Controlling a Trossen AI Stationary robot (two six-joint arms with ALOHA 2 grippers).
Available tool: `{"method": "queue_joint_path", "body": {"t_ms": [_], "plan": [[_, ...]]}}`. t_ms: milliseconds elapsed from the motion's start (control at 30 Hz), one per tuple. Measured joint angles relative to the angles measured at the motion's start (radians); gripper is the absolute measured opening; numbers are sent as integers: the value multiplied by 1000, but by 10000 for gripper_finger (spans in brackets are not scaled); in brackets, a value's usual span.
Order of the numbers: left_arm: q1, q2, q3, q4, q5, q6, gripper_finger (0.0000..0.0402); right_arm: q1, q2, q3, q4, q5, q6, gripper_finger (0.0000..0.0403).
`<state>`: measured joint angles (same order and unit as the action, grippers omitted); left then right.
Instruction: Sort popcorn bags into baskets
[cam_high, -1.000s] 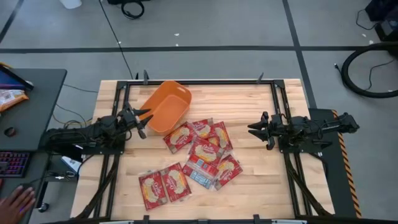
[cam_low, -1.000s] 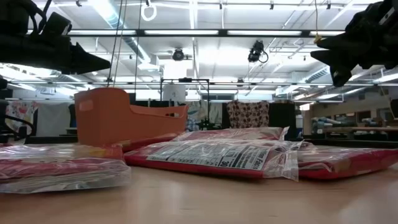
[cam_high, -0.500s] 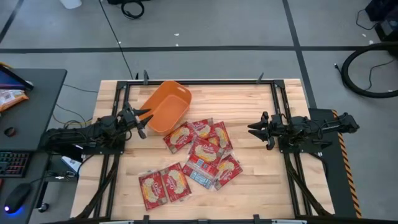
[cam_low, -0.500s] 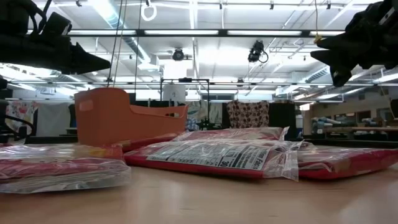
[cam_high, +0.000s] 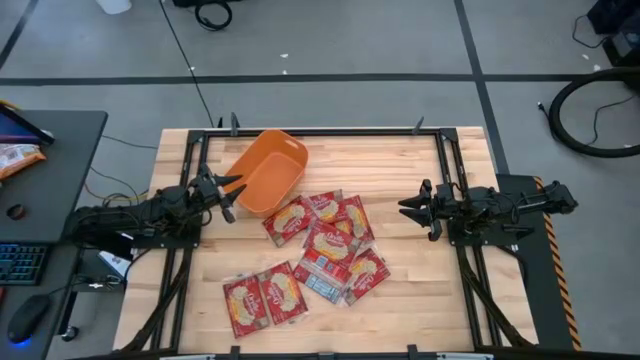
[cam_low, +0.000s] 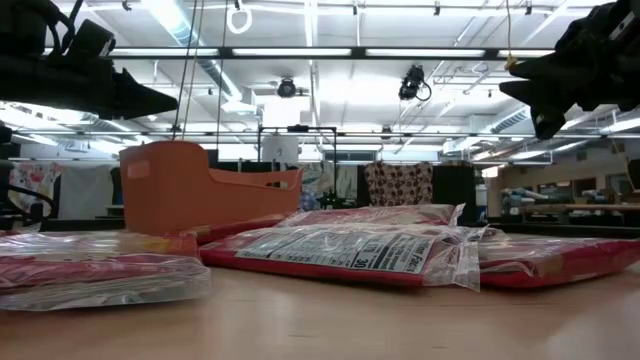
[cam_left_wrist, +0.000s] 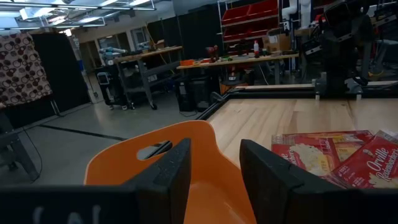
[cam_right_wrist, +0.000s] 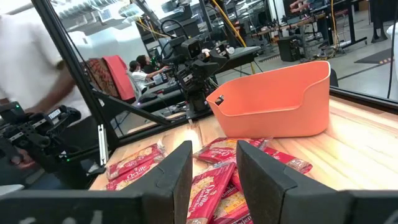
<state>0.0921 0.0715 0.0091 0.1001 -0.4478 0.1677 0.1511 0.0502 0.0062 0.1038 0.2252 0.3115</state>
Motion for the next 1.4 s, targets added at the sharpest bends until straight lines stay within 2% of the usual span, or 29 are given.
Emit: {"method": "queue_joint_path", "body": {"t_ms": [1000,1067,1133,1200,1267,1400], "plan": [[0,0,0,6,0,-19,141,0,0,0,0,0,0,130],[0,0,0,35,11,-175,141,0,0,0,0,0,0,131],[0,0,0,77,24,-459,141,0,0,0,0,0,0,130],[0,0,0,116,1,-674,141,0,0,0,0,0,0,130],[1,0,0,122,-50,-772,141,0,0,0,0,0,0,131],[1,0,0,130,-86,-830,141,0,0,0,0,0,0,130]]}}
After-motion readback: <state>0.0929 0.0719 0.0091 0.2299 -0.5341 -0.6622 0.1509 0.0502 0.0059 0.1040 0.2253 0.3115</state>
